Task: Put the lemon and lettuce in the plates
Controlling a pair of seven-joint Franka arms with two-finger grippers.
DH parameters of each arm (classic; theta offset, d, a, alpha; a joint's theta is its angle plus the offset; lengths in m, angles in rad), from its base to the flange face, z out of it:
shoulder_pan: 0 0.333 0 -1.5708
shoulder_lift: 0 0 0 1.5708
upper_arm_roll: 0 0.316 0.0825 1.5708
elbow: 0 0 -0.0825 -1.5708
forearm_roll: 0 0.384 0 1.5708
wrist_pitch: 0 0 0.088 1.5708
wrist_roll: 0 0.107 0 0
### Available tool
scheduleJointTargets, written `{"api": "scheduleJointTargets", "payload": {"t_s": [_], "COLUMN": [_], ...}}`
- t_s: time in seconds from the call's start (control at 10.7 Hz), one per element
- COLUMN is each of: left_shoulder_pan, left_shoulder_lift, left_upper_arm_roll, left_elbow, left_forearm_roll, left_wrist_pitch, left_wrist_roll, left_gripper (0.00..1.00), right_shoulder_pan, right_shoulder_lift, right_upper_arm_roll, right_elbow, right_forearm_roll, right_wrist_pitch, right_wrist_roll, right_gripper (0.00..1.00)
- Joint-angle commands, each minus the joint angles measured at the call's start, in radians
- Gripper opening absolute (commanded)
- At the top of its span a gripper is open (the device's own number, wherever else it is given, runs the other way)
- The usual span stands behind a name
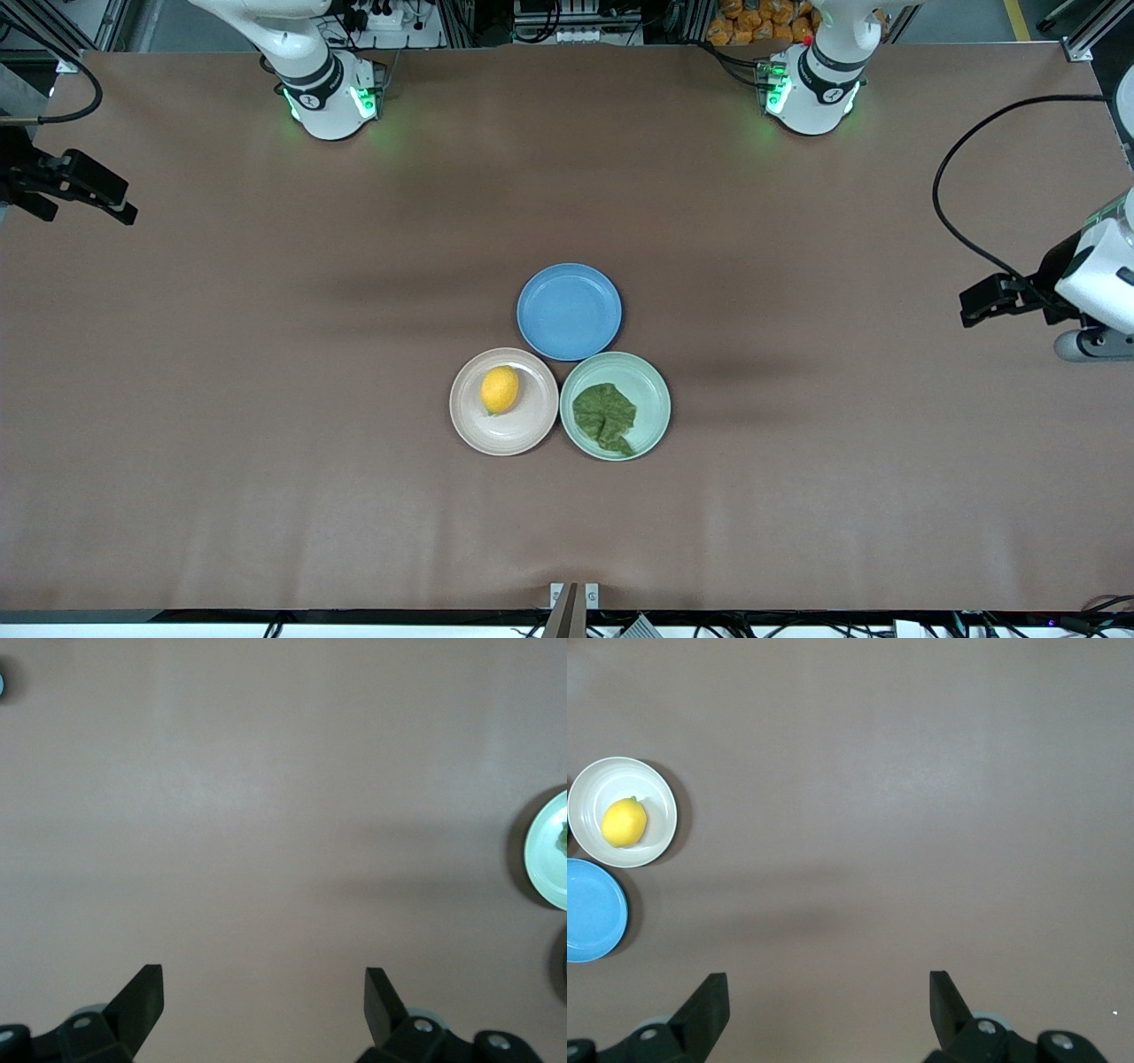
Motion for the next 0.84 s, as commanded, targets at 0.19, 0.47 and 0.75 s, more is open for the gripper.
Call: {"api": "scheduleJointTargets", "payload": {"t_s": [0.19,0.47,0.75], "left_shoulder_pan": [0.003,0.02,0.035], "left_shoulder_lift": [-0.027,-0.035,-0.046], "left_upper_arm_roll": [0.006,0.026,0.035], "left_elbow": [0.044,0.045,0.041], "left_forearm_roll": [-0.076,-0.09,-0.109], "left_wrist_pitch": [-0.109,-0.129,-0.142], "left_wrist_roll": [-0.015,-0.021,-0.084], "left_gripper": [1.0,1.0,1.0], "right_shoulder_pan": [-0.017,-0.017,-0.017], "right_shoulder_lift": [-0.001,-0.001,0.002], "right_upper_arm_roll": [0.013,0.013,0.013], "right_elbow": [0.02,0.02,0.02], "right_forearm_roll": [-0.006,-0.006,-0.006], "right_wrist_pitch": [-0.029,-0.031,-0.032], "right_wrist_roll": [-0.017,-0.017,-0.009], "right_gripper": [1.0,1.0,1.0]}}
